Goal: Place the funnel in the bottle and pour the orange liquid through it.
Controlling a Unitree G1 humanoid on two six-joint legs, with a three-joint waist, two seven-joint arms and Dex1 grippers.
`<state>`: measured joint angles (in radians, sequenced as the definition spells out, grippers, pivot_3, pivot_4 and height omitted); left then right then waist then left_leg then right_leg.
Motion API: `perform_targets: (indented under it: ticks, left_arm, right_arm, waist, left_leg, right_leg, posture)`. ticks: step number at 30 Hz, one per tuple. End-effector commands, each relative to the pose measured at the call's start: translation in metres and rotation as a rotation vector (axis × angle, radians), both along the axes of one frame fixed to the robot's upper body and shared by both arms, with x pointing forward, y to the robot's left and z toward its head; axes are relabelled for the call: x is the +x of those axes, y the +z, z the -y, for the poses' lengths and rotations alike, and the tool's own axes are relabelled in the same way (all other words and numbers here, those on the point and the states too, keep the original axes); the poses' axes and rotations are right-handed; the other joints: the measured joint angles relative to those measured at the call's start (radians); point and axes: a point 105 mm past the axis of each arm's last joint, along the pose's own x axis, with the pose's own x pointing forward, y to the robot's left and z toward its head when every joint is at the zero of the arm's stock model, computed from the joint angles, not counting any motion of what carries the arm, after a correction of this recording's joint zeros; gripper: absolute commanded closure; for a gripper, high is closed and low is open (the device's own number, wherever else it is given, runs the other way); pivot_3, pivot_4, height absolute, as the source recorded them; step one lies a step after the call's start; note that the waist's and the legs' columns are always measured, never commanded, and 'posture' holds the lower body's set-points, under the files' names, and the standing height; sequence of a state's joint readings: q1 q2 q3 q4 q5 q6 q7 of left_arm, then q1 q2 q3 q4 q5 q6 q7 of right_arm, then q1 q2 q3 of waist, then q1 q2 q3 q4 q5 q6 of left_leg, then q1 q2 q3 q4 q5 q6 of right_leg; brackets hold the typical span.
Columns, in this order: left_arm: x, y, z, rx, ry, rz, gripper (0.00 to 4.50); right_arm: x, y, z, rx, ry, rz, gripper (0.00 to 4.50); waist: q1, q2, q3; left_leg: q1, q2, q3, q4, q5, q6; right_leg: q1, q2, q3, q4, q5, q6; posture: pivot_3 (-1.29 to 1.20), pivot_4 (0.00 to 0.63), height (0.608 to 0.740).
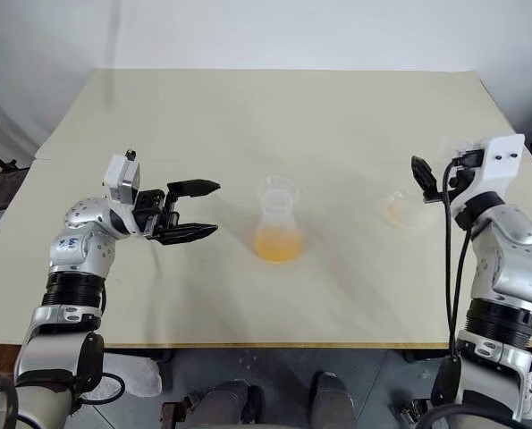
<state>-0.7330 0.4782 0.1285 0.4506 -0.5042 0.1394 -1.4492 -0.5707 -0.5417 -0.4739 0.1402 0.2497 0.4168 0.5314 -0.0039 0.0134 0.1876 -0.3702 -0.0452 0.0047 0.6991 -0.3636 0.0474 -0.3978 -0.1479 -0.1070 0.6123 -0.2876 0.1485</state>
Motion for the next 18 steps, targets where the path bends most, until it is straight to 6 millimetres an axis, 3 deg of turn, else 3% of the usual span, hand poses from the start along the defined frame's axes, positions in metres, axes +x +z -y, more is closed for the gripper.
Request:
perform_targets:
  ticks: [1,9,18]
  left_arm:
    - [0.001,0.004,0.002,-0.016,0.002,0.023,0.0]
    - [0.001,-0.002,0.006,-0.027,-0.002,-0.005,0.0]
    - [0.004,-0.003,0.001,-0.023,0.047,-0.031,0.0]
  right_arm:
    - [-0.008,0.023,0.003,-0.037,-0.005,0.067,0.02]
    - [-0.016,0.046,0.003,-0.052,0.036,0.104,0.02]
    - [-0.026,0.079,-0.013,-0.104,0.148,0.165,0.02]
  waist:
    - [0.0,0.0,0.0]
    - [0.001,0.0,0.0]
    - [0.002,0.0,0.0]
  left_leg:
    - [0.0,0.0,0.0,0.0,0.0,0.0]
    - [0.0,0.0,0.0,0.0,0.0,0.0]
    - [0.0,0.0,0.001,0.0,0.0,0.0]
  right_leg:
    - [0.0,0.0,0.0,0.0,0.0,0.0]
    - [0.0,0.0,0.0,0.0,0.0,0.0]
    - [0.0,0.0,0.0,-0.001,0.0,0.0]
  posture:
    - [0.0,0.15,0.74]
    - [0.0,0.15,0.74]
    - [0.0,0.15,0.74]
